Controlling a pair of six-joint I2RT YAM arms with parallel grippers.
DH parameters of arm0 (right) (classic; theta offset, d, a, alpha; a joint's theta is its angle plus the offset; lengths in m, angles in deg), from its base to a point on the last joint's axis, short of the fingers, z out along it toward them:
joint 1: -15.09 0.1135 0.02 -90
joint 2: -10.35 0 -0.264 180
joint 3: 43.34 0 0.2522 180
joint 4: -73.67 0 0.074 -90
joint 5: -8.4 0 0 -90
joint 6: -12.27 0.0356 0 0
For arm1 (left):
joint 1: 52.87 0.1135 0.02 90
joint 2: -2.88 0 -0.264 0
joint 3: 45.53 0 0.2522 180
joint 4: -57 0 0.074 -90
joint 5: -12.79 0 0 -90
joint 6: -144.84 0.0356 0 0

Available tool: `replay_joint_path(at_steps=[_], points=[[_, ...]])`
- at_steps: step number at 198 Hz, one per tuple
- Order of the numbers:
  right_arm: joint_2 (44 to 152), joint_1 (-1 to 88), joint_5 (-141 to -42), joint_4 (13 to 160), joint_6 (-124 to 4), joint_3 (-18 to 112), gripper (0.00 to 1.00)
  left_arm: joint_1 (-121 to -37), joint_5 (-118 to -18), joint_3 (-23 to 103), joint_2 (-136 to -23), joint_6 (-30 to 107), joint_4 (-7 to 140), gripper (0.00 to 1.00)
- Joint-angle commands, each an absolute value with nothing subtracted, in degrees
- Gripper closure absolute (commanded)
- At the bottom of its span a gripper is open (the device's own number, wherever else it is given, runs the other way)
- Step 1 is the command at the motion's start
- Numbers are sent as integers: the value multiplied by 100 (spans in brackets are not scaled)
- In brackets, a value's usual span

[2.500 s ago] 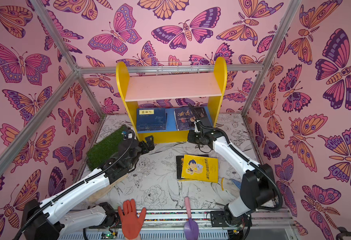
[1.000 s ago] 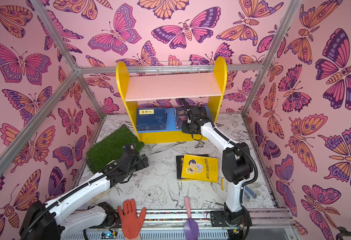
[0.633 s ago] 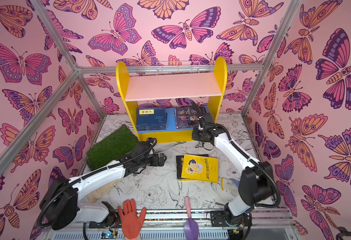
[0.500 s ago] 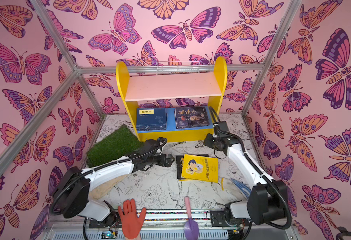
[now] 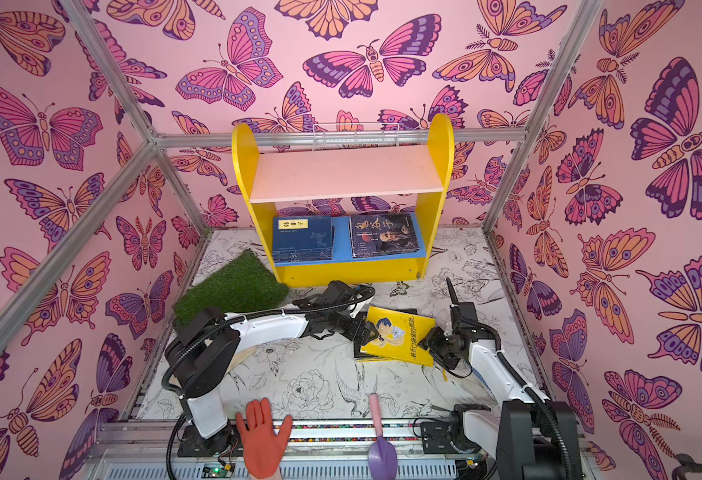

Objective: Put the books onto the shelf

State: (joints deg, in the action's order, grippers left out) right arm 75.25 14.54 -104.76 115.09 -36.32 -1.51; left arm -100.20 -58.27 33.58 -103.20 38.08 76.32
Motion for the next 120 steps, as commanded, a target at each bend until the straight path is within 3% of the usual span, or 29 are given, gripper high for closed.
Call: replay_joint_path(at_steps=[1,52,120], points=[[7658,1448,-11054,11295,-3449,-580,48,-10033,-5637,3467,-10516,3936,7613,14],[7212,1404,-11432,11478,-3580,-246,54,-10033,-5505,3495,-10839,3948,7614,35],[6584,1407,-11880,11764,-3582,564,59,-10016,-5584,3336,-10718,3925,7515,36]])
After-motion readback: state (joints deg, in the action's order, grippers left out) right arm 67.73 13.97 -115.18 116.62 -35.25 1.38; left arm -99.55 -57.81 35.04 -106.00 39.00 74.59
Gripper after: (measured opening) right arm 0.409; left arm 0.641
